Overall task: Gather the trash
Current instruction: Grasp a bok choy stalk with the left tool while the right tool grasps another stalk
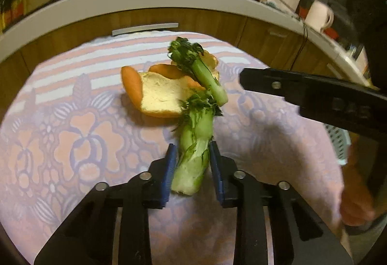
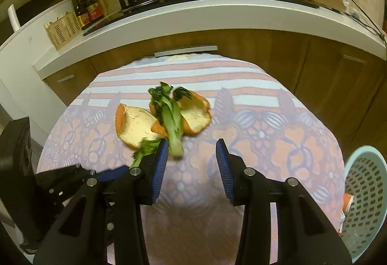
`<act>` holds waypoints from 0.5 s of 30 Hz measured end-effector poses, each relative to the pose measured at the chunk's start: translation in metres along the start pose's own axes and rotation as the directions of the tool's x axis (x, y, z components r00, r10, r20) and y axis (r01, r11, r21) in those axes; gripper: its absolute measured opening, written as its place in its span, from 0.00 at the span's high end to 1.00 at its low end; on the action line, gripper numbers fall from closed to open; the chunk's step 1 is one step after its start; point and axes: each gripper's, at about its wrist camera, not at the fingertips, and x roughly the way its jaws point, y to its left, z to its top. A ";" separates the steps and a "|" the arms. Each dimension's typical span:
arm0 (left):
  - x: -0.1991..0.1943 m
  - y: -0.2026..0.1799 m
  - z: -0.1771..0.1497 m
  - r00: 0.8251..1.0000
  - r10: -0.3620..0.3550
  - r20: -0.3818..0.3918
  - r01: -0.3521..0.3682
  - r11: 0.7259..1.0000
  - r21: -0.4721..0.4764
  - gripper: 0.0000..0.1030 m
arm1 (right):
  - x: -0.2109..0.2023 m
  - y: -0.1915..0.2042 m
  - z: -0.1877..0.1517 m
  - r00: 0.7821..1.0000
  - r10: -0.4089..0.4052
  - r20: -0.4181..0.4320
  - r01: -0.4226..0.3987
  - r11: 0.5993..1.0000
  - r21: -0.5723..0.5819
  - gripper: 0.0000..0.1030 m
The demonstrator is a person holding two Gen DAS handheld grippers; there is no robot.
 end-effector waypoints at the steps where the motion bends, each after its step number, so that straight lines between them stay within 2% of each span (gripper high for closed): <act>1: -0.003 0.004 -0.002 1.000 -0.011 0.008 0.011 1.000 -0.015 0.78 | 0.002 0.001 0.001 1.000 0.003 -0.001 -0.003 1.000 -0.003 0.63; 7: -0.021 0.024 -0.006 0.995 -0.049 0.087 0.060 0.991 -0.118 0.79 | 0.022 0.001 0.002 1.000 0.013 -0.021 -0.013 1.000 0.022 0.63; 11: -0.026 0.041 -0.005 0.992 -0.044 0.122 0.067 0.979 -0.192 0.79 | 0.039 0.002 -0.001 0.999 0.026 -0.045 -0.024 0.999 0.037 0.63; 15: -0.029 0.046 -0.003 0.989 -0.032 0.146 0.065 0.972 -0.226 0.78 | 0.048 0.006 0.001 0.999 0.025 -0.047 -0.023 0.999 0.032 0.63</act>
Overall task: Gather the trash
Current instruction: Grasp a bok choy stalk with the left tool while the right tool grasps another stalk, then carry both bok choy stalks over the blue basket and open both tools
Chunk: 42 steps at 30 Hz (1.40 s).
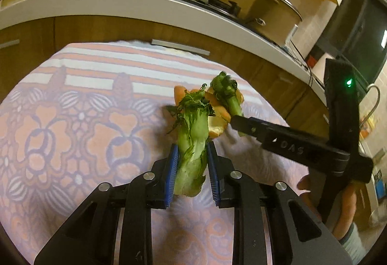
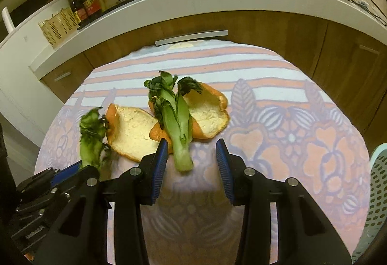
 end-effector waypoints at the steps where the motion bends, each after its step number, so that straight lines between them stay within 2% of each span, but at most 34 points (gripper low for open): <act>1: -0.001 0.000 0.000 1.000 0.000 0.004 0.000 1.000 -0.002 0.78 | 0.002 0.001 0.000 1.000 -0.002 -0.001 0.002 1.000 -0.003 0.63; 2: 0.000 0.000 0.001 1.000 -0.001 0.003 0.001 1.000 -0.003 0.78 | 0.003 0.003 0.000 1.000 -0.002 -0.001 0.002 1.000 -0.009 0.63; 6: 0.001 0.000 0.002 1.000 0.006 0.004 -0.006 1.000 -0.007 0.78 | 0.000 0.007 -0.003 1.000 0.020 0.009 -0.019 0.999 -0.027 0.87; 13: -0.006 0.004 0.000 1.000 -0.014 0.020 0.015 1.000 -0.017 0.78 | -0.023 0.010 -0.012 0.998 0.026 0.056 -0.024 0.999 -0.042 0.88; 19: -0.021 -0.002 0.000 0.998 -0.023 0.051 0.023 1.000 -0.002 0.78 | -0.063 0.013 -0.027 0.994 0.033 0.107 -0.024 0.996 -0.083 0.88; 23: -0.031 -0.008 -0.001 0.997 -0.035 0.063 0.035 0.999 -0.003 0.78 | -0.093 0.010 -0.042 0.987 0.097 0.129 -0.088 0.993 -0.076 0.88; 25: -0.036 -0.015 -0.001 0.996 -0.053 0.065 0.053 0.999 0.002 0.78 | -0.110 0.010 -0.048 0.984 0.094 0.153 -0.082 0.993 -0.082 0.88; 29: -0.048 -0.039 -0.001 0.994 -0.070 0.082 0.066 0.997 0.050 0.78 | -0.135 0.005 -0.055 0.977 0.062 0.202 -0.047 0.996 -0.077 0.88; 35: -0.067 -0.089 0.002 0.985 -0.132 0.110 0.115 0.983 0.145 0.78 | -0.165 -0.016 -0.062 0.968 0.025 0.251 -0.014 0.999 -0.044 0.88; 42: -0.061 -0.151 0.003 0.977 -0.196 0.081 0.172 0.955 0.240 0.78 | -0.201 -0.054 -0.072 0.952 -0.111 0.285 0.115 0.993 0.001 0.88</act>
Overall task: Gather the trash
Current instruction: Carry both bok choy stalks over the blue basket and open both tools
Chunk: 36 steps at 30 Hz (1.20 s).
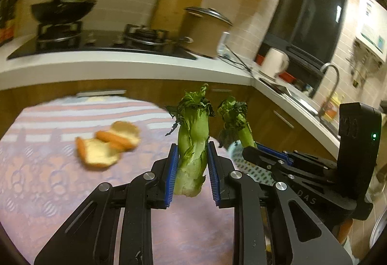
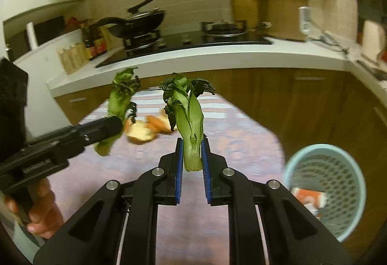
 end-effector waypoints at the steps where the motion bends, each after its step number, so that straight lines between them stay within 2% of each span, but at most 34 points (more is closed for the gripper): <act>1: 0.003 -0.005 0.001 1.000 -0.006 -0.004 0.006 1.000 0.007 0.78 | -0.004 -0.007 0.000 1.000 -0.012 0.004 0.012 1.000 0.007 0.88; 8: 0.033 -0.053 0.005 0.998 -0.052 -0.037 0.055 0.996 0.075 0.78 | -0.027 -0.060 -0.007 0.995 -0.097 0.012 0.096 0.993 0.067 0.88; 20: 0.088 -0.128 0.009 0.986 -0.123 -0.114 0.141 0.976 0.169 0.78 | -0.054 -0.128 -0.020 0.978 -0.207 0.015 0.203 0.969 0.143 0.88; 28: 0.146 -0.163 -0.002 0.967 -0.139 -0.212 0.177 0.969 0.175 0.78 | -0.052 -0.181 -0.048 0.969 -0.242 -0.042 0.245 0.940 0.239 0.88; 36: 0.188 -0.179 -0.019 0.948 -0.141 -0.285 0.195 0.966 0.171 0.78 | -0.041 -0.222 -0.073 0.964 -0.249 -0.089 0.265 0.907 0.328 0.88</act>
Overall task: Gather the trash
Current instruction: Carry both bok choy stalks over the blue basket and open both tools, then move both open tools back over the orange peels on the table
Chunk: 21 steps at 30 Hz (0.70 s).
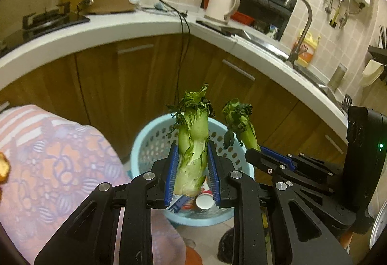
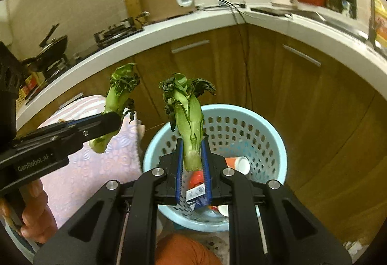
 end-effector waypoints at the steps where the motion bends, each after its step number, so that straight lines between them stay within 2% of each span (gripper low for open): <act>1: 0.006 0.000 0.000 1.000 -0.001 -0.011 0.001 1.000 -0.002 0.78 | 0.004 -0.004 -0.001 1.000 -0.004 -0.009 0.004 1.000 0.014 0.88; 6: 0.032 0.004 -0.002 0.997 0.003 -0.072 -0.004 1.000 -0.015 0.78 | 0.027 -0.027 -0.008 0.997 -0.033 -0.068 0.039 0.994 0.098 0.88; 8: 0.039 0.007 -0.003 0.996 0.002 -0.089 -0.005 1.000 -0.028 0.78 | 0.034 -0.031 -0.011 0.996 -0.008 -0.087 0.019 0.993 0.119 0.88; 11: 0.048 0.008 -0.002 0.994 0.007 -0.111 -0.010 1.000 -0.030 0.77 | 0.048 -0.034 -0.013 0.991 -0.019 -0.135 0.035 0.992 0.120 0.88; 12: 0.050 0.009 -0.002 0.993 0.006 -0.119 -0.010 0.999 -0.034 0.69 | 0.052 -0.035 -0.014 0.988 -0.010 -0.153 0.030 0.992 0.126 0.87; 14: 0.051 0.013 -0.003 0.992 0.009 -0.126 -0.016 0.999 -0.049 0.48 | 0.060 -0.037 -0.018 0.983 0.017 -0.183 0.011 0.989 0.149 0.83; 16: 0.048 0.014 -0.005 0.994 0.021 -0.111 -0.026 0.999 -0.043 0.47 | 0.060 -0.037 -0.020 0.983 -0.002 -0.184 0.029 0.989 0.146 0.80; 19: 0.038 0.018 -0.007 0.995 0.031 -0.099 -0.035 0.999 -0.034 0.47 | 0.056 -0.034 -0.020 0.983 -0.022 -0.181 0.051 0.987 0.155 0.67; 21: 0.030 0.022 -0.007 0.996 0.034 -0.084 -0.038 0.998 -0.043 0.47 | 0.045 -0.025 -0.016 0.988 -0.041 -0.147 0.060 0.990 0.130 0.58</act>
